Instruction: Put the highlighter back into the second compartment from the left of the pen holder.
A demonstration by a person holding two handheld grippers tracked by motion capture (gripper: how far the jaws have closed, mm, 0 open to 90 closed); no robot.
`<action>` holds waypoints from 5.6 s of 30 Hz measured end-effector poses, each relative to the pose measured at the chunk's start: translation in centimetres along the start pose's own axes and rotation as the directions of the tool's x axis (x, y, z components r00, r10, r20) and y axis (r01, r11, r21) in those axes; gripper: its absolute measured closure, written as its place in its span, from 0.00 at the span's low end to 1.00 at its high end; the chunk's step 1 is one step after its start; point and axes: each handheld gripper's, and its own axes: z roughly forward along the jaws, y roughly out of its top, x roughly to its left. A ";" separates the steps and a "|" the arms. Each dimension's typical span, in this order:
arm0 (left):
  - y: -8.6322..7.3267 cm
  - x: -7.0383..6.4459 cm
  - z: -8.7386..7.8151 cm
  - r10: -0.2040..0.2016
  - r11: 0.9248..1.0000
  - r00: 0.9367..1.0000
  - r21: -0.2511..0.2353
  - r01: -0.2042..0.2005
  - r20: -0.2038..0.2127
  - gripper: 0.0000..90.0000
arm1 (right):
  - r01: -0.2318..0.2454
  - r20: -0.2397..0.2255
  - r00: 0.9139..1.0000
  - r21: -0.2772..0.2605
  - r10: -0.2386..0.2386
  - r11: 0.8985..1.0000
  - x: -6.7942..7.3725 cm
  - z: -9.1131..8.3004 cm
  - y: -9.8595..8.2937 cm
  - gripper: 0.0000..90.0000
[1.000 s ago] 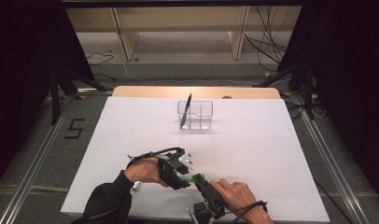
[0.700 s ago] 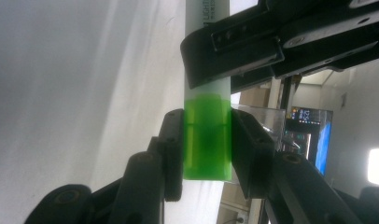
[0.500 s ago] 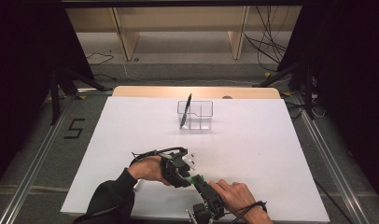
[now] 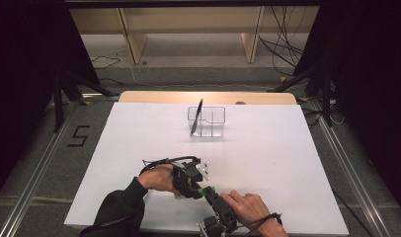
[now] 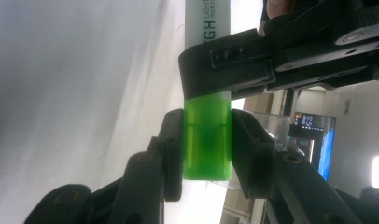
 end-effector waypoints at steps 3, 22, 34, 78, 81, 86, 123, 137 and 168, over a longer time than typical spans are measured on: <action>-0.1 0.1 0.0 -0.017 1.000 1.000 -0.005 0.017 0.004 0.84 | -0.014 -0.013 1.000 -0.003 0.014 1.000 -0.2 0.0 -0.1 0.74; -1.7 2.1 -2.0 -0.171 0.979 0.980 -0.130 0.157 -0.103 0.85 | -0.525 -0.144 0.841 0.012 0.521 0.851 -2.6 -0.8 -2.8 0.38; -2.0 3.3 -2.9 -0.332 0.903 0.931 -0.339 0.266 -0.154 0.85 | -0.872 -0.253 0.466 0.029 0.848 0.488 -3.2 -0.6 -5.7 0.34; 1.5 11.4 -7.4 -0.698 0.504 0.698 -0.800 0.325 -0.157 0.85 | -0.994 -0.386 -0.107 0.058 0.916 -0.091 -1.9 -2.9 -11.3 0.27; 2.0 12.0 -7.4 -0.705 0.504 0.690 -0.802 0.321 -0.166 0.85 | -0.994 -0.386 -0.110 0.059 0.916 -0.095 -1.9 -3.1 -11.3 0.27; 2.3 13.2 -7.3 -0.731 0.483 0.663 -0.811 0.331 -0.164 0.85 | -0.995 -0.384 -0.100 0.056 0.918 -0.085 -1.7 -3.3 -11.3 0.27; 4.5 16.8 -5.1 -0.790 0.436 0.589 -0.832 0.344 -0.170 0.85 | -0.994 -0.385 -0.108 0.056 0.916 -0.094 -1.3 -4.1 -11.4 0.26; 4.7 16.8 -4.0 -0.785 0.454 0.588 -0.829 0.328 -0.197 0.85 | -0.995 -0.386 -0.102 0.055 0.917 -0.088 -1.2 -4.2 -11.3 0.26; 4.0 13.9 -7.8 -0.799 0.492 0.554 -0.785 0.377 -0.235 0.30 | -0.995 -0.383 -0.095 0.059 0.919 -0.079 -1.2 -4.1 -11.4 0.26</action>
